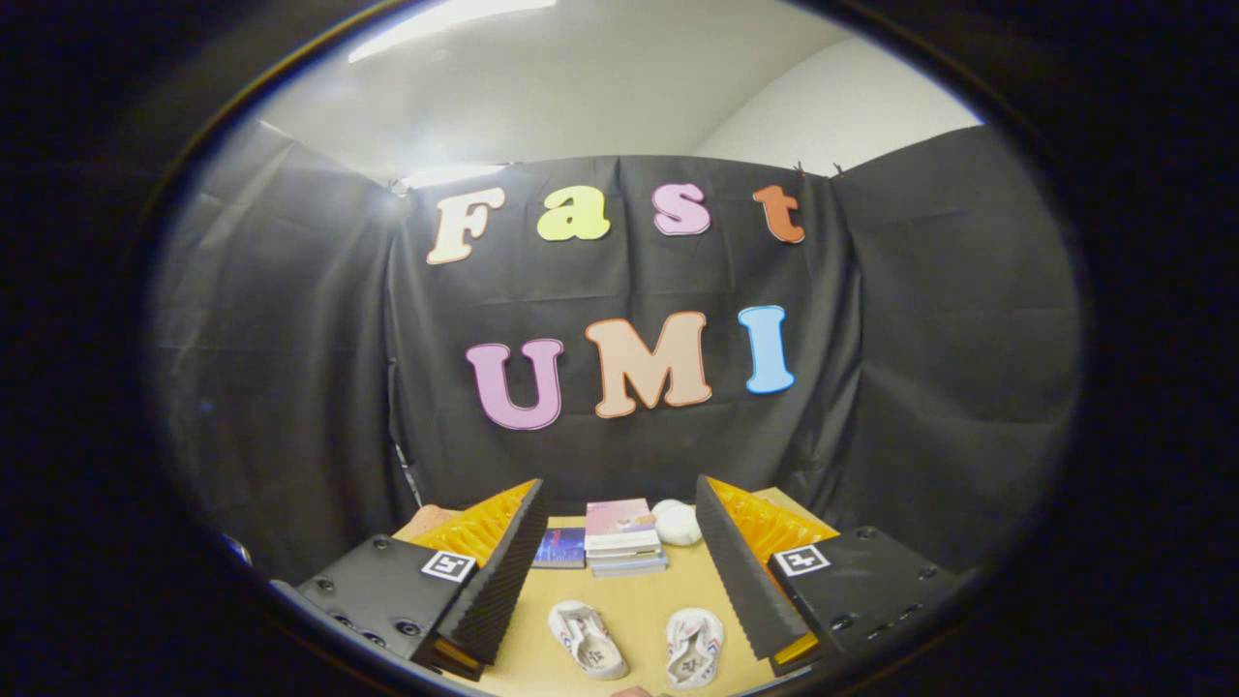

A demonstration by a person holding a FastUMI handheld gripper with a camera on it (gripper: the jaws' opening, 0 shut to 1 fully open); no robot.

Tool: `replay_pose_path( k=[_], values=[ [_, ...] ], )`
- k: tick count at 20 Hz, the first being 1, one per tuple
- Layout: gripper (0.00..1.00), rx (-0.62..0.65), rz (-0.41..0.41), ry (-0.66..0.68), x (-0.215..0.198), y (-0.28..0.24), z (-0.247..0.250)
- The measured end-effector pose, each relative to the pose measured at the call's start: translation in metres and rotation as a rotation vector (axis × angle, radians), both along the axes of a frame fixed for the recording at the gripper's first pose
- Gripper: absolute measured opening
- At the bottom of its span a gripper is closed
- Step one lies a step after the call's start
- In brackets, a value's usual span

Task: Open the storage box then place both shoes into the box .Put the left shoe in first, then the right shoe, with the right side of both shoes facing outward in a uniform manner.

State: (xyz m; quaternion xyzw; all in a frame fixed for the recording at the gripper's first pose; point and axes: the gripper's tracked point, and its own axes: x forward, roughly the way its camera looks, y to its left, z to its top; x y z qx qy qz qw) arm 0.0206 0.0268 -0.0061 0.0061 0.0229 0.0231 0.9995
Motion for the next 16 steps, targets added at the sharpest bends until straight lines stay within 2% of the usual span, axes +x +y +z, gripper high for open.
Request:
replay_pose_path(
  k=[8,16],
  values=[
    [0.99,0.224,0.039,0.093,0.012,0.030,-0.053],
    [0.99,0.522,0.074,0.283,0.004,0.072,-0.170]
  ],
)
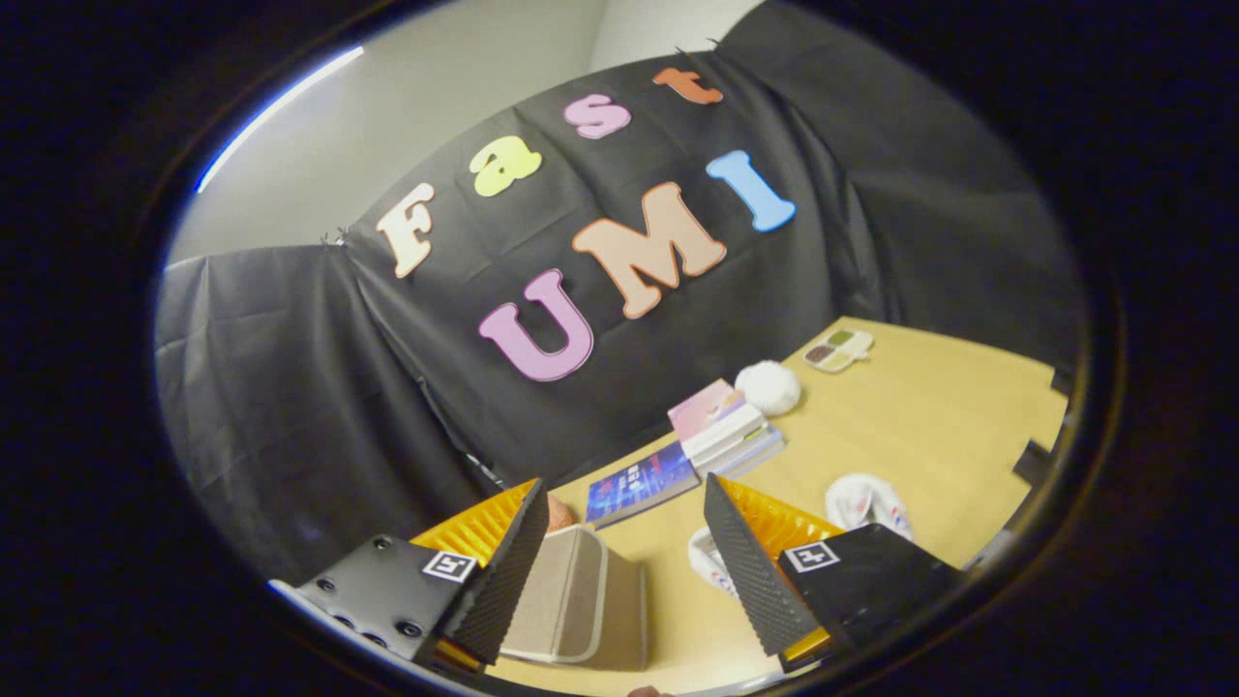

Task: Open the storage box then place both shoes into the box .Put the left shoe in first, then the right shoe, with the right side of both shoes facing outward in a uniform manner.

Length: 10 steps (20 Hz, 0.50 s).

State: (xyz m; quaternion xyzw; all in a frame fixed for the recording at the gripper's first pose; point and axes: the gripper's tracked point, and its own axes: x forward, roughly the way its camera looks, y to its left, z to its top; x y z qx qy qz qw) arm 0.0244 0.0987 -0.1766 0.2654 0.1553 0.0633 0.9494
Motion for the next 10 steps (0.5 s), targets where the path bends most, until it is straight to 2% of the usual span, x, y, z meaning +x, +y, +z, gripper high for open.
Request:
replay_pose_path(
  k=[10],
  values=[
    [0.99,0.478,0.056,0.324,-0.041,0.073,-0.135]
  ],
)
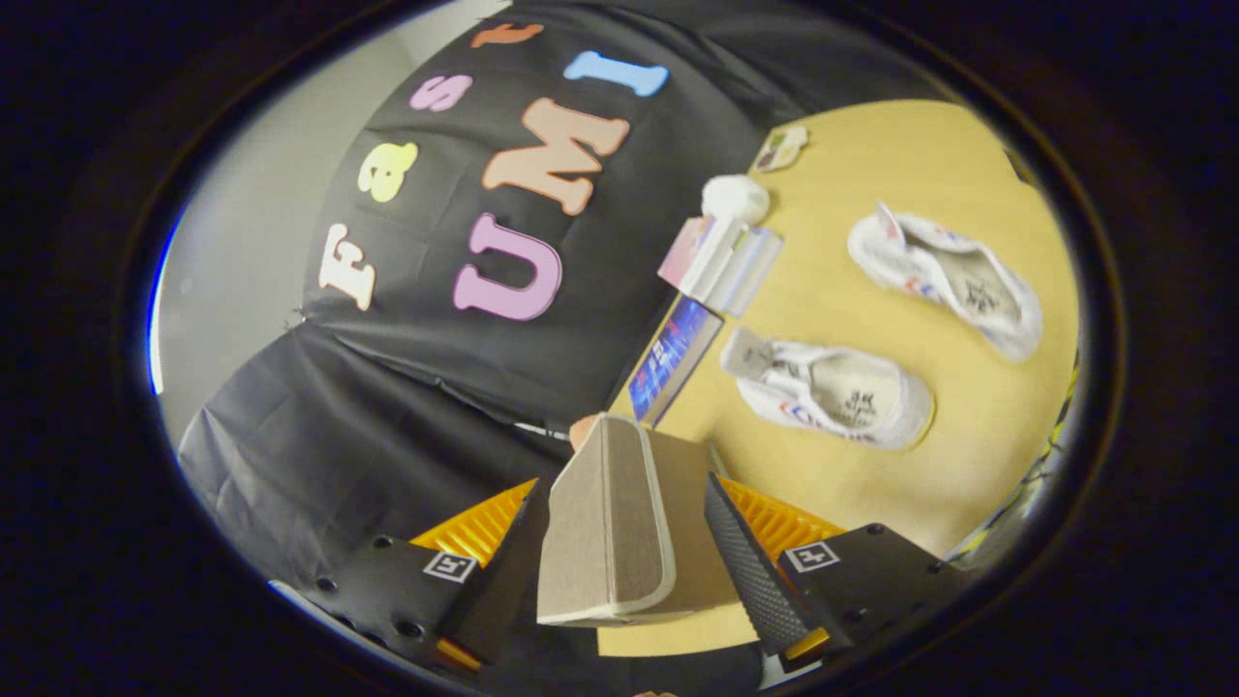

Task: Open the storage box then place both shoes into the box .Put the left shoe in first, then the right shoe, with the right side of both shoes facing outward in a uniform manner.

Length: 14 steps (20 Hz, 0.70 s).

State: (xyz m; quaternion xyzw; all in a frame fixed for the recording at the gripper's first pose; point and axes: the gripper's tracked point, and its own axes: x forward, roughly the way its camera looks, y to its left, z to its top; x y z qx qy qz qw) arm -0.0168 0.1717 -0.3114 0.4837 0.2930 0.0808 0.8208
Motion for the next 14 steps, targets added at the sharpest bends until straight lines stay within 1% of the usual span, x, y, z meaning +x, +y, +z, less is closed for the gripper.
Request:
replay_pose_path(
  k=[3,7,10,12,14],
  values=[
    [0.99,0.102,0.005,0.070,-0.015,0.016,-0.028],
    [0.99,0.234,0.029,0.157,-0.026,0.043,-0.051],
    [0.99,0.368,0.031,0.212,-0.028,0.057,-0.060],
    [0.98,0.432,0.040,0.243,-0.032,0.064,-0.063],
    [0.97,0.493,0.021,0.260,-0.031,0.063,-0.064]
  ],
)
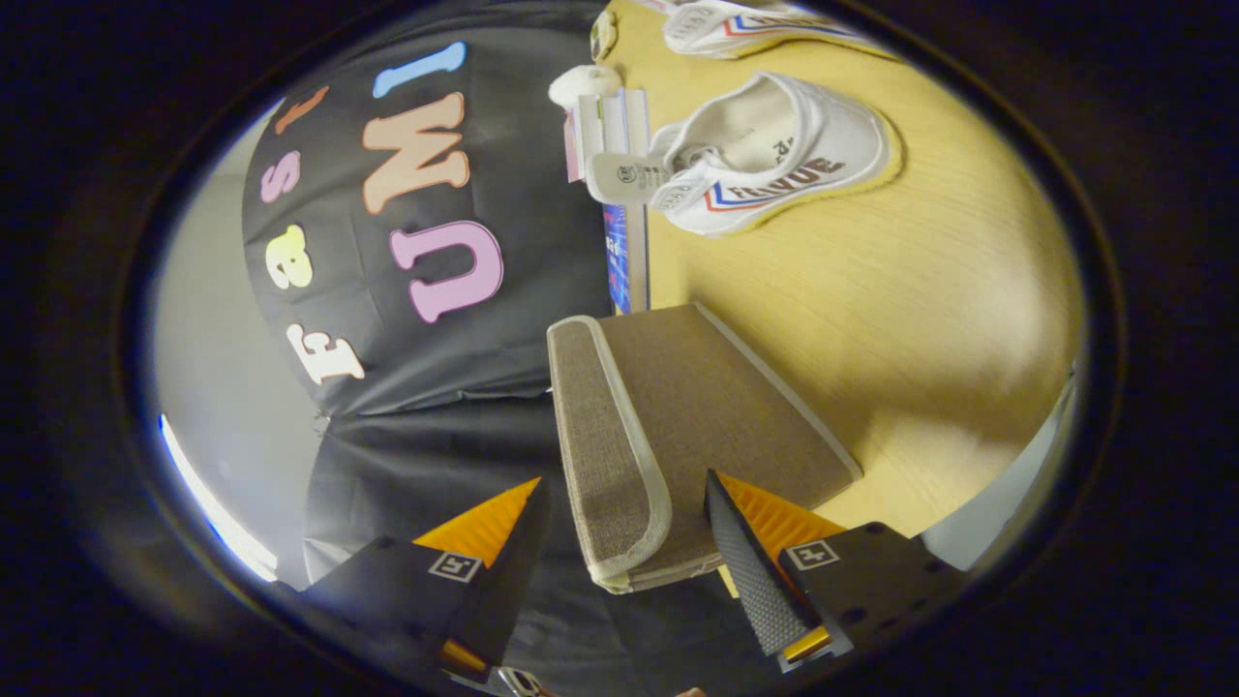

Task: Open the storage box then place both shoes into the box .Put the left shoe in first, then the right shoe, with the right side of both shoes facing outward in a uniform manner.

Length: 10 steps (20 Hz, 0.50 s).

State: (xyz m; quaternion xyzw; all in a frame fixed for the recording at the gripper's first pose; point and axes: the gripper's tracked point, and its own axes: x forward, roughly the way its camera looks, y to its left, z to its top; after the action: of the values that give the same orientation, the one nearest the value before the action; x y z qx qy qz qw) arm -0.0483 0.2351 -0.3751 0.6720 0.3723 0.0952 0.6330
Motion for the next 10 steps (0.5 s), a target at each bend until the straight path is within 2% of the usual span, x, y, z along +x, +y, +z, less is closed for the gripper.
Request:
replay_pose_path(
  k=[1,4,5,10],
  values=[
    [0.97,0.038,-0.024,0.012,0.002,-0.005,0.002],
    [0.77,0.138,-0.030,0.047,0.003,-0.001,0.008],
    [0.77,0.153,-0.029,0.053,0.003,0.000,0.009],
    [0.41,0.169,-0.014,0.100,0.000,-0.005,-0.002]
  ],
)
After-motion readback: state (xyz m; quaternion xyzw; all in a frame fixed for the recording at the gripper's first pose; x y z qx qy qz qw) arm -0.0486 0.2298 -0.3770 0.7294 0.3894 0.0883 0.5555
